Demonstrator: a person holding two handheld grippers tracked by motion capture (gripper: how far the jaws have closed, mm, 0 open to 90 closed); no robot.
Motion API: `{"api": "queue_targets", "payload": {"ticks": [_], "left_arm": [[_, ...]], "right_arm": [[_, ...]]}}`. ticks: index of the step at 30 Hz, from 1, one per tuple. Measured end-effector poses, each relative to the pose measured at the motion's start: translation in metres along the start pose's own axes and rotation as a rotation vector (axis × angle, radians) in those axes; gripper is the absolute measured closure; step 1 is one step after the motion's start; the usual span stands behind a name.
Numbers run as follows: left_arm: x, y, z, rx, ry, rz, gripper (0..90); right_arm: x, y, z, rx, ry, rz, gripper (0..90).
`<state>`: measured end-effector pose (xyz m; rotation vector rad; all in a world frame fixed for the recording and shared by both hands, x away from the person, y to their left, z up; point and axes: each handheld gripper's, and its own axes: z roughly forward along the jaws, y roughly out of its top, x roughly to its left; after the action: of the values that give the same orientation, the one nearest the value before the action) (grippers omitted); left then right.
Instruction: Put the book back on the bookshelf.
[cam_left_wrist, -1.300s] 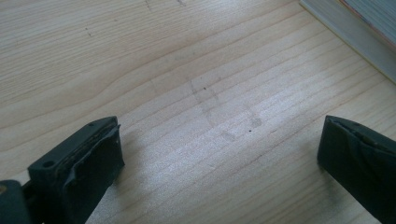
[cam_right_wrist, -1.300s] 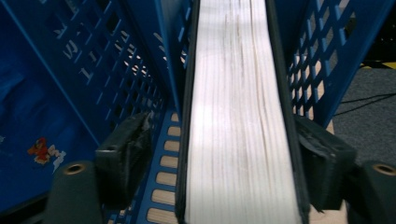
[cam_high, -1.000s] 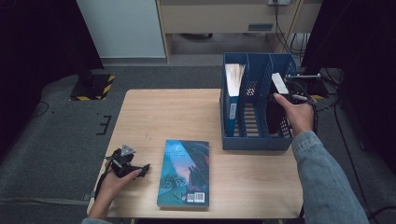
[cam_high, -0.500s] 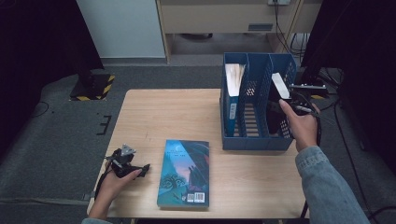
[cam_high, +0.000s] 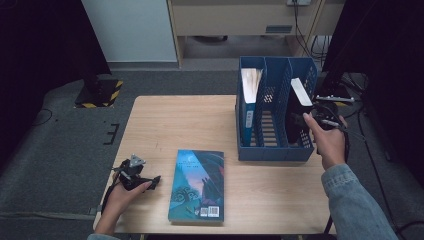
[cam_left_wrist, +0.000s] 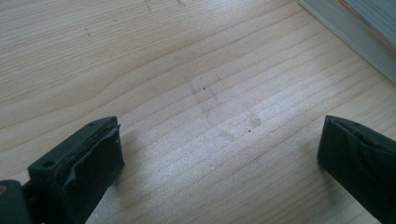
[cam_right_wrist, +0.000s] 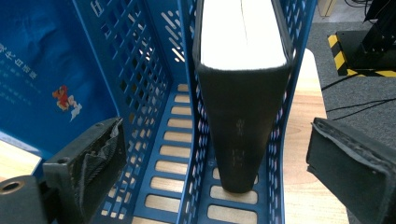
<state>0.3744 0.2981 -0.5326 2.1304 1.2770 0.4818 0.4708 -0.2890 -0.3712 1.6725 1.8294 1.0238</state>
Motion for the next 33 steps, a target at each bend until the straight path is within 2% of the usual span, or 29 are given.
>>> {"api": "queue_targets", "payload": {"ticks": [4, 8, 15, 17, 21, 27, 33], "left_arm": [[0.0, 0.0, 0.0, 0.0, 0.0, 0.0, 0.0], [0.0, 0.0, 0.0, -0.001, 0.0, 0.001, 0.0], [0.0, 0.0, 0.0, -0.001, -0.001, 0.002, 0.0], [0.0, 0.0, 0.0, -0.003, -0.003, 0.004, 0.0], [0.001, -0.001, 0.0, -0.009, -0.006, 0.007, 0.0], [0.0, -0.002, 0.001, -0.026, -0.001, 0.0, 0.0], [0.0, -0.004, 0.001, -0.045, -0.004, 0.007, 0.0]], "right_arm": [[-0.001, -0.009, -0.003, -0.003, 0.004, -0.016, 5.4], [0.001, -0.017, -0.005, -0.011, -0.017, -0.046, 5.7], [0.015, -0.033, -0.018, -0.06, 0.023, -0.066, 9.2], [0.02, -0.037, -0.022, -0.05, 0.02, -0.089, 10.5], [0.029, -0.047, -0.027, -0.065, 0.06, -0.118, 12.9], [0.047, -0.064, -0.03, -0.032, 0.166, -0.162, 14.2], [0.067, -0.08, -0.029, -0.026, 0.213, -0.223, 13.4]]}}
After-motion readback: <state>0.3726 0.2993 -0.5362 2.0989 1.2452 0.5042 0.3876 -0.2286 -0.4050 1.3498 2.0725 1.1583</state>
